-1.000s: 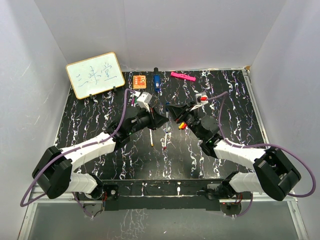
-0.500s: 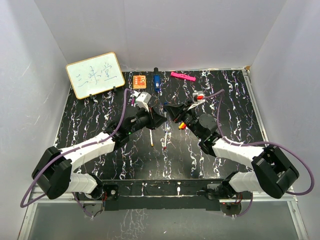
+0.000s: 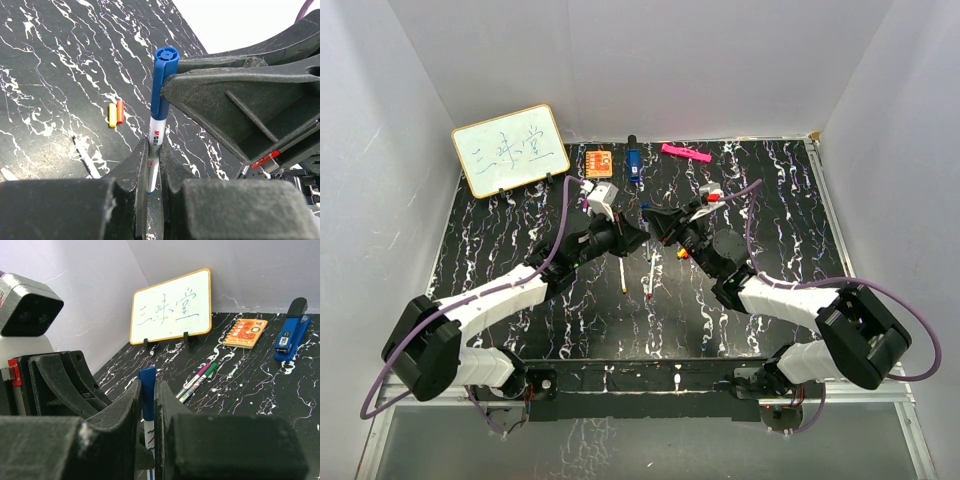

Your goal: Insert the pens into the pen caps

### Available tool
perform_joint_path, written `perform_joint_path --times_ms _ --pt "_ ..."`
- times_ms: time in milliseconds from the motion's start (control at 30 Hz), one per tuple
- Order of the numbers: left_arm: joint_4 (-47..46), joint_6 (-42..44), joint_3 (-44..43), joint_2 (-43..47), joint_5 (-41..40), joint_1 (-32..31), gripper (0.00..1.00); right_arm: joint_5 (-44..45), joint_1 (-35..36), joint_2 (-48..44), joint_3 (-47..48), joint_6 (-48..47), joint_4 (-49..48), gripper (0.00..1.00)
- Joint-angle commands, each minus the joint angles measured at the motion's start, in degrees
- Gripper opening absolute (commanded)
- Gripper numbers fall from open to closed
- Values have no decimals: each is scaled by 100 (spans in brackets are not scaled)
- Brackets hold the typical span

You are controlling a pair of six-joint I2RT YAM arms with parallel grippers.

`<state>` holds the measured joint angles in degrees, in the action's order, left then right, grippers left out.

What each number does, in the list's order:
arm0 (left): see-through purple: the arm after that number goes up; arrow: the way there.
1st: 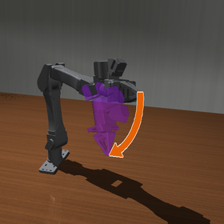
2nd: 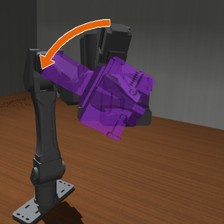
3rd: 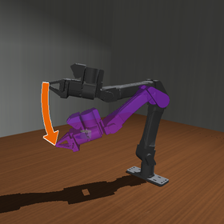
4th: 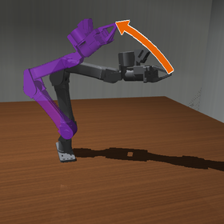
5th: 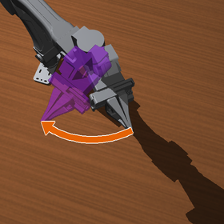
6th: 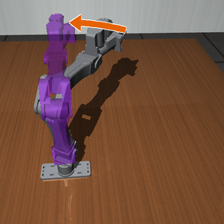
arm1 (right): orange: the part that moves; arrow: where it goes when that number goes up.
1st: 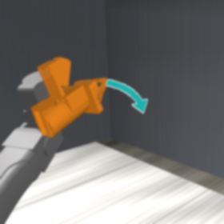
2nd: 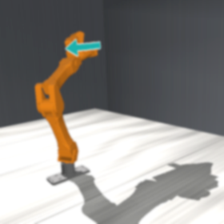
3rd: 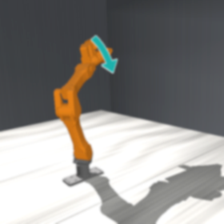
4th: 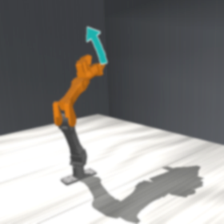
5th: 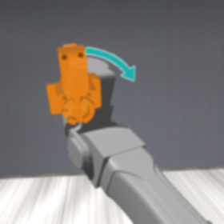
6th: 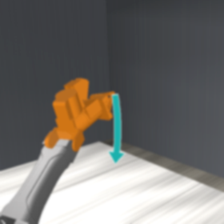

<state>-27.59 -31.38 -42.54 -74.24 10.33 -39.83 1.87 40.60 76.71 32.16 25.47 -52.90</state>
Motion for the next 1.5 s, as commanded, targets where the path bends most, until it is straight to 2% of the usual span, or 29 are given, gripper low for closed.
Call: perform_joint_path --times_ms 0,300,567,733,867,900,1167,1467 --pt "-1774 127 -703 704 -999 360 0 -621 427 274 -355 -69 1389 0" --pt "-835 237 -627 831 -886 371 0 295 451 213 119 -58 1624 0" --pt "624 291 -222 1006 -854 371 0 1645 449 -4 867 -391 1574 26" --pt "1127 428 44 963 -1242 371 0 2246 440 -389 975 -612 1240 50" --pt "1398 686 -109 582 -1540 371 0 2562 421 -754 860 -717 1041 74" --pt "1437 765 -189 446 -1614 370 0 2607 397 -814 840 -750 1049 77" --pt "2058 1418 -1168 -1006 -2083 647 0 2875 277 -1089 600 -764 1240 90" --pt "2531 1529 -2190 -2504 -2159 1121 0 3047 270 -1216 506 -783 1596 91"
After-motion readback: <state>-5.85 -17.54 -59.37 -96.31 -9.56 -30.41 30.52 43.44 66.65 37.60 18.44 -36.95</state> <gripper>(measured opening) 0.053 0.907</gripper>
